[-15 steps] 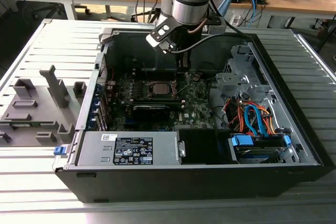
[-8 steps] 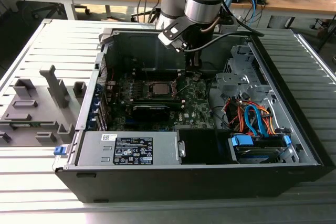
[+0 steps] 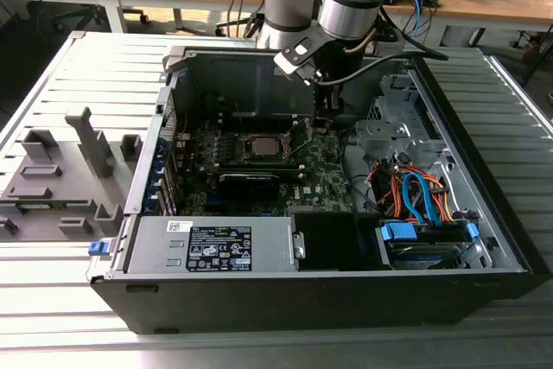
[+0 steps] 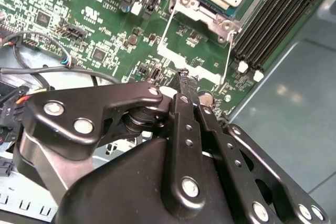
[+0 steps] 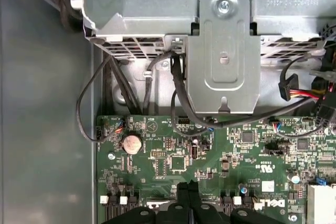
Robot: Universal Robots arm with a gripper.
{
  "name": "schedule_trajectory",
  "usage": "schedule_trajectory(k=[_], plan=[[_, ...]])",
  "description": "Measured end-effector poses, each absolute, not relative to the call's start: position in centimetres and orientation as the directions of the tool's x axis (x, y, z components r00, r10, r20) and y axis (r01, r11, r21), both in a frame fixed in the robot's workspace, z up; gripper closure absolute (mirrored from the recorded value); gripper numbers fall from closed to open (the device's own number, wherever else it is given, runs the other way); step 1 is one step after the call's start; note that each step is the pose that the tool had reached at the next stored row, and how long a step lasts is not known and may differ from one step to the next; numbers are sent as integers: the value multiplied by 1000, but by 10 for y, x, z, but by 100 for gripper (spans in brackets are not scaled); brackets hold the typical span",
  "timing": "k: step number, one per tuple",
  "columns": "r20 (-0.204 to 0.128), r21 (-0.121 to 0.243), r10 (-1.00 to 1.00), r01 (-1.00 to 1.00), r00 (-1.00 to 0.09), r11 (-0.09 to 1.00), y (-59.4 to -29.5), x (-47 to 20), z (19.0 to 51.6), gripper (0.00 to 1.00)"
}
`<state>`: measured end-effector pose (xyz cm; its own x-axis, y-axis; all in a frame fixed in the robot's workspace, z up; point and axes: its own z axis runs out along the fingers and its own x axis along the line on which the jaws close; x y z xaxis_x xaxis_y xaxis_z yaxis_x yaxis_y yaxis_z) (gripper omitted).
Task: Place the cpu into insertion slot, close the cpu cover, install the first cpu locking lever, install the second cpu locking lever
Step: 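Close the cpu cover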
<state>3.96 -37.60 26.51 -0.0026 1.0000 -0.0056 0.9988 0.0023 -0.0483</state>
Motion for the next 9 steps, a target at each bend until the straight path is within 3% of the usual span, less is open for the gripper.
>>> schedule_trajectory(k=[9], plan=[[-5,-67,1000,998,-3,2,-376,48,261,89]])
